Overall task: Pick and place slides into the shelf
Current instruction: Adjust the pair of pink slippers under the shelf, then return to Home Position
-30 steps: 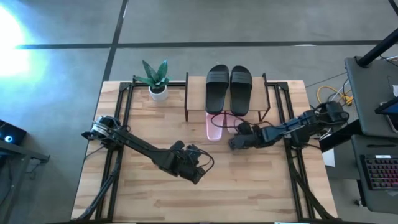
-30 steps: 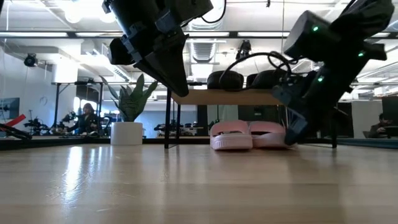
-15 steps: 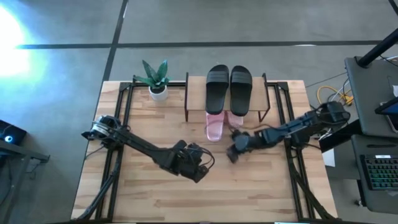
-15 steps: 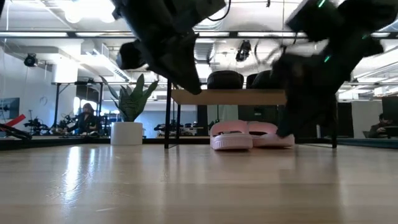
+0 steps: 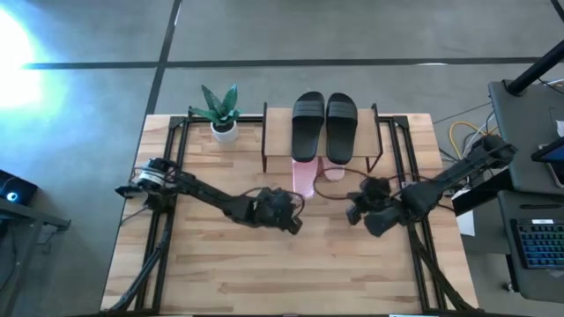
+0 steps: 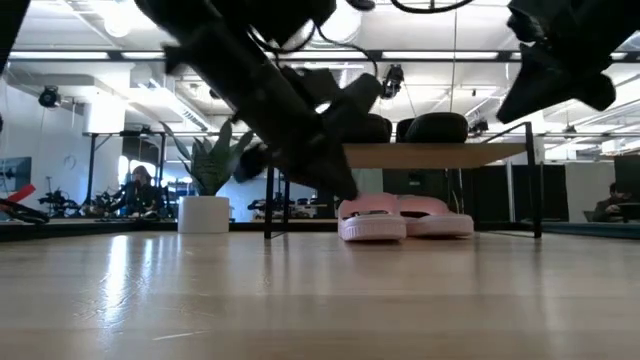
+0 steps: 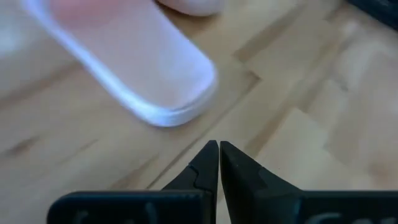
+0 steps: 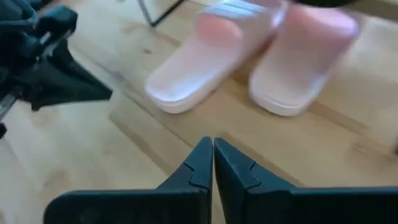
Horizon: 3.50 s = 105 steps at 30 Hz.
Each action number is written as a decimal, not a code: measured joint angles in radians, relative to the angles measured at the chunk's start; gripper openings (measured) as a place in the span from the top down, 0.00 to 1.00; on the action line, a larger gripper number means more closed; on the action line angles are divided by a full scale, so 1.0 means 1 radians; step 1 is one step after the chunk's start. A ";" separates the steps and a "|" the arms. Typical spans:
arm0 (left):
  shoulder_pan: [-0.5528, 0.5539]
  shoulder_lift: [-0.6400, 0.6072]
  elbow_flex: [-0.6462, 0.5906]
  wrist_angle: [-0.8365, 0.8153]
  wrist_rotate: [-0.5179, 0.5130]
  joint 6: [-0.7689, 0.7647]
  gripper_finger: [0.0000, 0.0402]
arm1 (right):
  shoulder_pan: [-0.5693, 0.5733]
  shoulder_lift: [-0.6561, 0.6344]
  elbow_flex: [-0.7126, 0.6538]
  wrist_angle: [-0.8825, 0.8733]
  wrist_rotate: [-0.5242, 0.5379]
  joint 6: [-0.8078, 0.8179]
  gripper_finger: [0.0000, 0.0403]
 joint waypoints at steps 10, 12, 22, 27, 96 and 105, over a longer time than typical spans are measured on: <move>0.108 0.046 -0.012 0.159 0.311 0.052 1.00 | 0.002 -0.095 0.000 -0.173 0.025 0.084 0.98; 0.122 0.061 -0.010 0.182 0.324 0.053 1.00 | 0.002 -0.094 -0.003 -0.172 0.026 0.084 0.98; 0.201 0.142 0.036 0.231 0.291 0.117 1.00 | 0.001 -0.080 -0.036 -0.183 0.024 0.112 0.98; 0.232 0.169 0.090 0.244 0.233 0.184 1.00 | 0.001 -0.080 -0.042 -0.180 0.038 0.138 0.98; 0.281 -1.293 -0.909 0.488 0.527 0.285 1.00 | -0.768 -0.973 -0.213 -0.024 -0.766 -0.514 0.98; 0.281 -1.581 -1.093 0.486 0.499 0.290 1.00 | -0.767 -1.018 -0.323 0.372 -0.808 -0.698 0.98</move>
